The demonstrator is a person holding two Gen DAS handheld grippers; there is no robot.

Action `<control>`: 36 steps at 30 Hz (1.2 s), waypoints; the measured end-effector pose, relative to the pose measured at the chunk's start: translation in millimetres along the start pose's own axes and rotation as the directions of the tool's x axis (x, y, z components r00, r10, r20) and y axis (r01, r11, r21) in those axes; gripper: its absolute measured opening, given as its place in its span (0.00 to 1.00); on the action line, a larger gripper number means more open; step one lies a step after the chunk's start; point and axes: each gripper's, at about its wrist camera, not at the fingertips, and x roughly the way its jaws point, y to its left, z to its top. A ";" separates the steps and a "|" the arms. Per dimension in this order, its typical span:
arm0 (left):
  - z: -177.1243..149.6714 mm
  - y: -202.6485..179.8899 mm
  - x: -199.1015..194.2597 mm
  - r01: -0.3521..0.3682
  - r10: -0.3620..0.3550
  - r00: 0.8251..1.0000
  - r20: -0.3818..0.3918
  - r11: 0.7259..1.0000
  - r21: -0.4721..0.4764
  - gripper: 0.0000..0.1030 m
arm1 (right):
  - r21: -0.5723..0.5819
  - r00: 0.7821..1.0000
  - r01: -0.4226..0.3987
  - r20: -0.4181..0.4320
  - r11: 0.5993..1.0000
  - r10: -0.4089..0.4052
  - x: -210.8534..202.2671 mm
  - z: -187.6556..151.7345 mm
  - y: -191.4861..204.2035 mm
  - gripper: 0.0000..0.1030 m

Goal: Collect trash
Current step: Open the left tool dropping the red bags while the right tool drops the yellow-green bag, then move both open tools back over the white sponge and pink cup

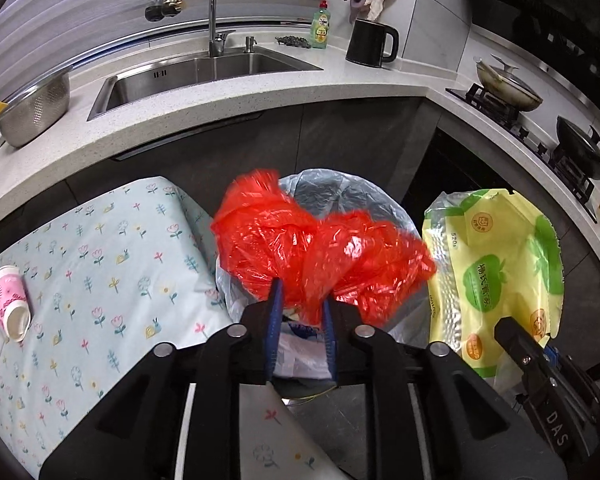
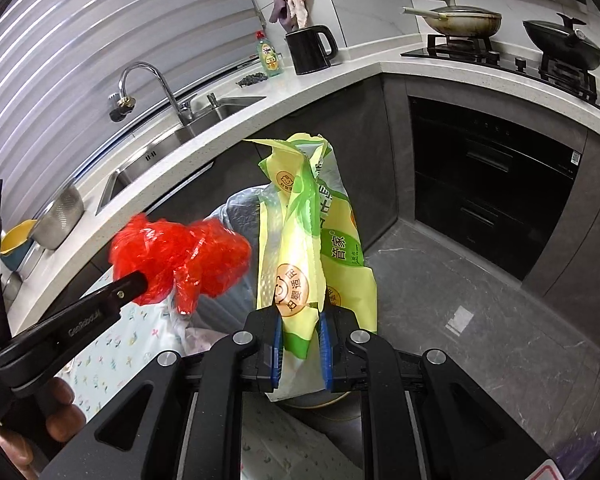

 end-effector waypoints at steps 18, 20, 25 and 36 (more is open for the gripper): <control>-8.3 63.2 -24.0 -0.062 0.070 0.996 0.054 0.988 -0.144 0.58 | -0.105 0.999 -0.039 0.021 0.994 0.041 36.4 22.3 59.5 0.47; -10.6 69.6 -27.1 -0.079 0.088 0.995 0.056 0.986 -0.146 0.59 | -0.113 0.999 -0.026 0.029 0.993 0.029 38.5 23.1 65.7 0.53; -15.8 83.6 -32.9 -0.090 0.100 0.994 0.053 0.983 -0.162 0.59 | -0.125 0.999 -0.042 0.022 0.991 0.045 33.8 20.2 75.8 0.53; -28.3 99.4 -62.1 -0.109 0.122 0.990 0.068 0.978 -0.180 0.61 | -0.149 0.997 -0.077 0.018 0.986 0.081 3.8 6.9 98.5 0.55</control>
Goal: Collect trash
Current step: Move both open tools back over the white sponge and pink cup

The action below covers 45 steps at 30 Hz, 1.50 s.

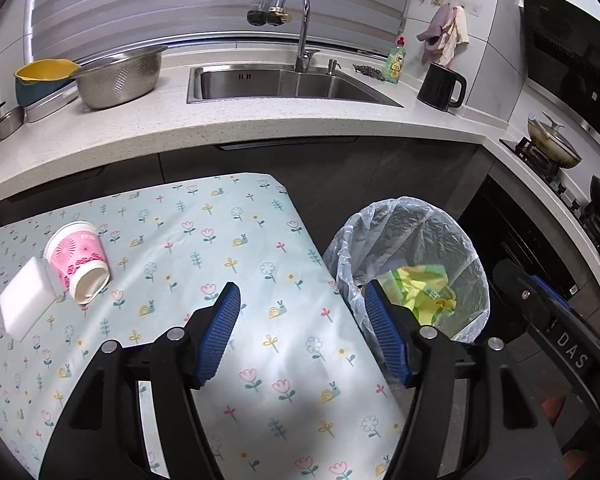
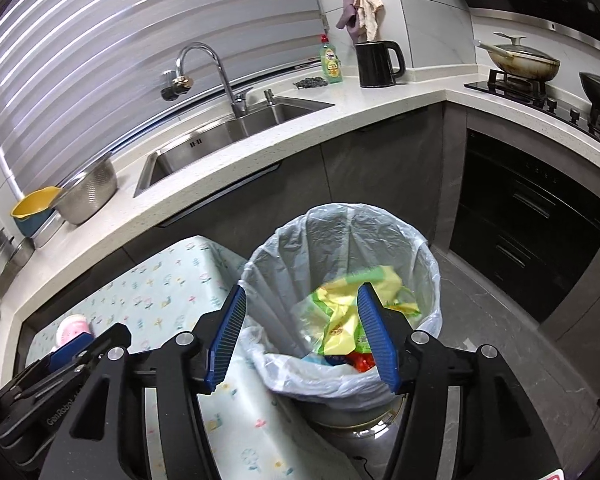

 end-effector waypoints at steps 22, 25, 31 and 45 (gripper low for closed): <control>-22.8 102.7 -66.2 -0.126 0.132 0.990 0.055 0.987 -0.097 0.73 | -0.124 0.988 -0.150 -0.041 0.981 0.146 -40.7 -34.8 114.8 0.58; -28.2 119.2 -72.6 -0.150 0.157 0.986 0.052 0.983 -0.108 0.73 | -0.139 0.985 -0.173 -0.053 0.975 0.167 -43.8 -41.6 132.1 0.58; -39.5 149.0 -84.5 -0.190 0.197 0.979 0.049 0.973 -0.127 0.73 | -0.166 0.977 -0.209 -0.084 0.964 0.198 -45.0 -58.5 163.3 0.58; -64.6 216.7 -92.0 -0.268 0.274 0.962 0.010 0.949 -0.163 0.84 | -0.232 0.958 -0.274 -0.154 0.933 0.243 -32.0 -87.9 229.7 0.62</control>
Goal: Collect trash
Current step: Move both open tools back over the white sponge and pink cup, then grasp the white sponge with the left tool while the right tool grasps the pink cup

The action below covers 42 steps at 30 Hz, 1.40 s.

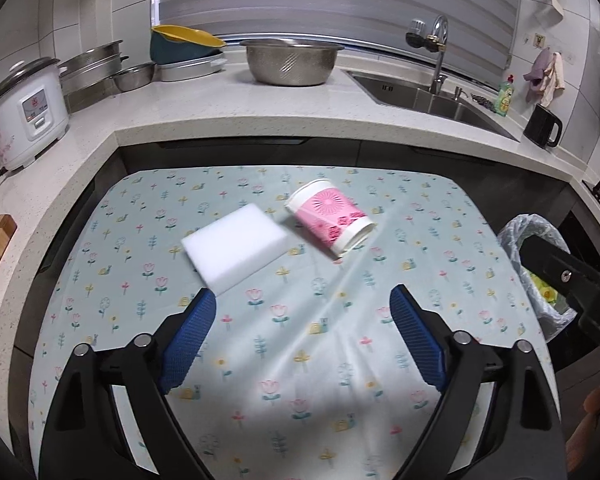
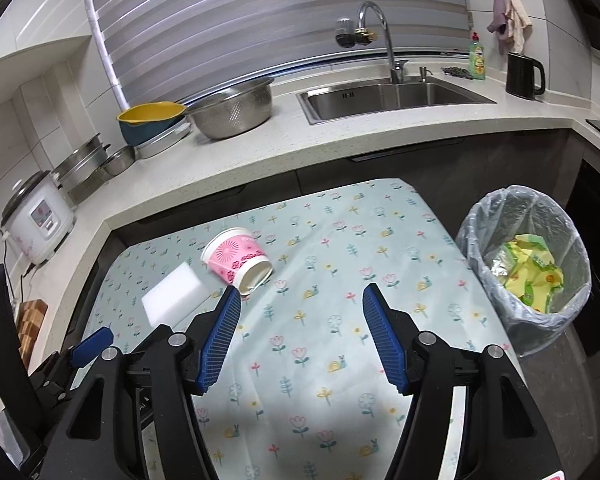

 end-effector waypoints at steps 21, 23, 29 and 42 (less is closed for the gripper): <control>3.5 69.5 82.9 -0.024 0.027 0.999 -0.030 0.995 0.096 0.88 | -0.044 0.991 -0.061 -0.124 0.997 0.055 113.5 2.2 48.4 0.70; 6.6 72.9 92.1 -0.006 0.010 0.999 -0.036 0.995 0.096 0.89 | -0.049 0.990 -0.061 -0.127 0.997 0.054 123.2 4.7 49.2 0.73; 14.5 73.6 115.3 0.010 -0.005 0.999 -0.045 0.993 0.116 0.91 | -0.035 0.987 -0.065 -0.148 0.997 0.059 152.9 10.1 46.2 0.75; 24.0 70.6 144.0 0.019 -0.013 0.998 -0.058 0.995 0.102 0.91 | -0.022 0.974 -0.113 -0.199 0.993 0.107 207.6 16.5 47.2 0.78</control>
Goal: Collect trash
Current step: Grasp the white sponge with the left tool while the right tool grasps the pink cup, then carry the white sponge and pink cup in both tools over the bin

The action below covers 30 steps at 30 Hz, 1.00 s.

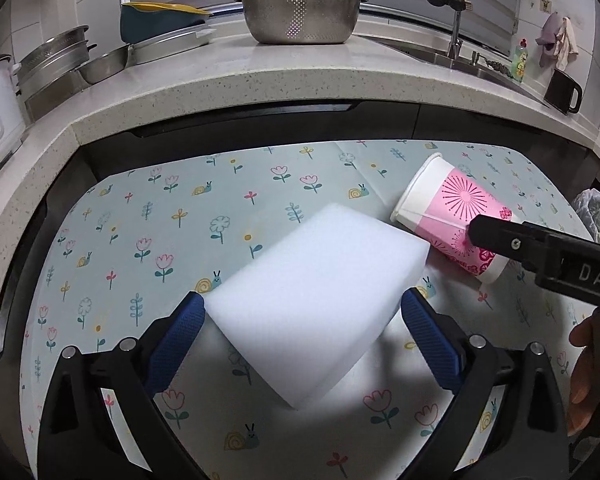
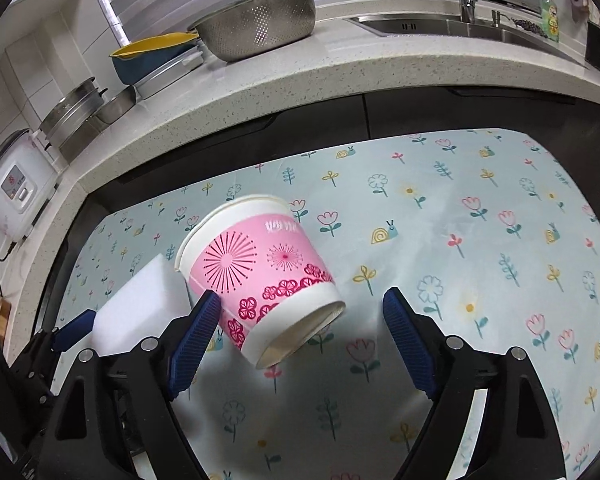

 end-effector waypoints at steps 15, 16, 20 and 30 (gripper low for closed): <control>-1.5 -10.8 -20.1 0.003 -0.001 1.000 0.030 0.999 -0.046 0.86 | -0.044 0.998 -0.029 0.056 0.999 0.032 -23.1 -7.9 12.5 0.50; -2.3 -13.6 -23.0 0.006 -0.004 0.999 0.032 0.999 -0.043 0.86 | -0.041 0.998 -0.025 0.064 0.999 0.028 -28.5 -8.7 12.2 0.50; -6.0 -24.4 -34.0 0.025 -0.023 0.999 0.028 0.999 -0.049 0.85 | -0.027 0.996 0.002 0.089 1.000 0.000 -49.6 -14.1 5.9 0.49; -28.2 -67.0 -71.3 0.097 -0.096 0.995 0.015 0.994 -0.041 0.85 | 0.083 0.992 0.053 0.110 0.995 -0.062 -110.8 -43.0 -45.9 0.33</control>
